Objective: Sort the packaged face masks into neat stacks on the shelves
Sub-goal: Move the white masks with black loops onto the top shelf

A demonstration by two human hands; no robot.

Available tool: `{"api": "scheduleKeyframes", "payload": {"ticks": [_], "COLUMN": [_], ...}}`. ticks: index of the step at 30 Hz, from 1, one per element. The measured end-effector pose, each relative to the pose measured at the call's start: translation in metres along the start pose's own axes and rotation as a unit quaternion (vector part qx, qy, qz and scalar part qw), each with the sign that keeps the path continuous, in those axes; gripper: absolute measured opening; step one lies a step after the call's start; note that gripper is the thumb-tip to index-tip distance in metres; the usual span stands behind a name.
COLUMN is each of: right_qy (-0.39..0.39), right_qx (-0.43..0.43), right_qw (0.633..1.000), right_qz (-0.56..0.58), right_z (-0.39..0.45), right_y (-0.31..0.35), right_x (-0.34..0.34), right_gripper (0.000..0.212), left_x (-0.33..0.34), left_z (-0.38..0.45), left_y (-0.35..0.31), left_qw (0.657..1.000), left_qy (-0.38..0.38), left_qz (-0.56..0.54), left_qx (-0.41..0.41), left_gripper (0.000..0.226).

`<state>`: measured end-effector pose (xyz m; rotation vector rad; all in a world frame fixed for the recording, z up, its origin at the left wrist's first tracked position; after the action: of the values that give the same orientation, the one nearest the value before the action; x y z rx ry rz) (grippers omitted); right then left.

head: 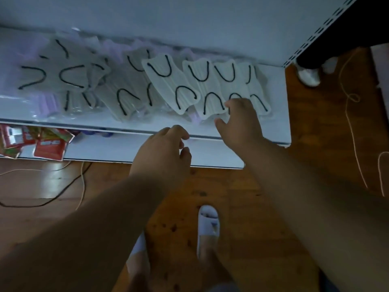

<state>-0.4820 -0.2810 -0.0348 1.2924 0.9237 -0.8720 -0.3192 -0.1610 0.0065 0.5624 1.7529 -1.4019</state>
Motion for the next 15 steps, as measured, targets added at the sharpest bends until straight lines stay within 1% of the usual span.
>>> {"api": "scheduleKeyframes", "payload": {"ticks": [3, 5, 6, 8, 9, 11, 12, 14, 15], "right_qy": [0.044, 0.077, 0.079, 0.056, 0.037, -0.001, -0.016, -0.026, -0.021], "right_qx": [0.019, -0.028, -0.058, -0.091, -0.092, -0.073, -0.06, -0.027, -0.008], "right_qw": [0.998, 0.992, 0.989, 0.986, 0.988, 0.995, 0.997, 0.999, 0.999], "right_qz": [-0.051, -0.091, -0.111, -0.129, -0.12, -0.074, -0.047, 0.014, 0.05], "right_z": [0.028, 0.037, 0.039, 0.042, 0.043, 0.045, 0.045, 0.04, 0.036], "right_y": [-0.033, -0.038, -0.038, -0.039, -0.04, -0.046, -0.05, -0.06, -0.064], "right_x": [0.025, 0.04, 0.044, 0.047, 0.045, 0.038, 0.034, 0.026, 0.024], "right_gripper": [0.065, 0.072, 0.071, 0.06, 0.053, 0.038, 0.033, 0.035, 0.04], "left_x": [0.03, 0.043, 0.05, 0.064, 0.072, 0.084, 0.087, 0.096, 0.098], "left_z": [0.013, 0.022, 0.026, 0.031, 0.033, 0.037, 0.038, 0.039, 0.038], "left_y": [-0.001, -0.004, -0.005, -0.005, -0.004, -0.004, -0.004, -0.005, -0.008], "left_qw": [1.0, 0.999, 0.999, 0.997, 0.994, 0.991, 0.985, 0.965, 0.944], "left_qy": [0.01, 0.011, 0.018, 0.034, 0.044, 0.059, 0.066, 0.077, 0.08], "left_qz": [0.006, 0.01, 0.006, -0.01, -0.022, -0.046, -0.074, -0.126, -0.157], "left_qx": [-0.018, -0.03, -0.039, -0.073, -0.095, -0.109, -0.144, -0.219, -0.279], "left_gripper": [0.028, 0.027, 0.027, 0.028, 0.028, 0.029, 0.029, 0.032, 0.036]}}
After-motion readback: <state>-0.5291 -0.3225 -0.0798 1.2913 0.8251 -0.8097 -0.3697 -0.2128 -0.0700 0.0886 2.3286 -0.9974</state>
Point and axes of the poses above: each hand's wrist, its own z-axis towards the middle knuckle, its own x-axis out of the palm, y = z × x, the point moved 9 cm from there along z, towards the middle knuckle, and after that the axes turned 15 degrees about -y, right-handed, at the moved point
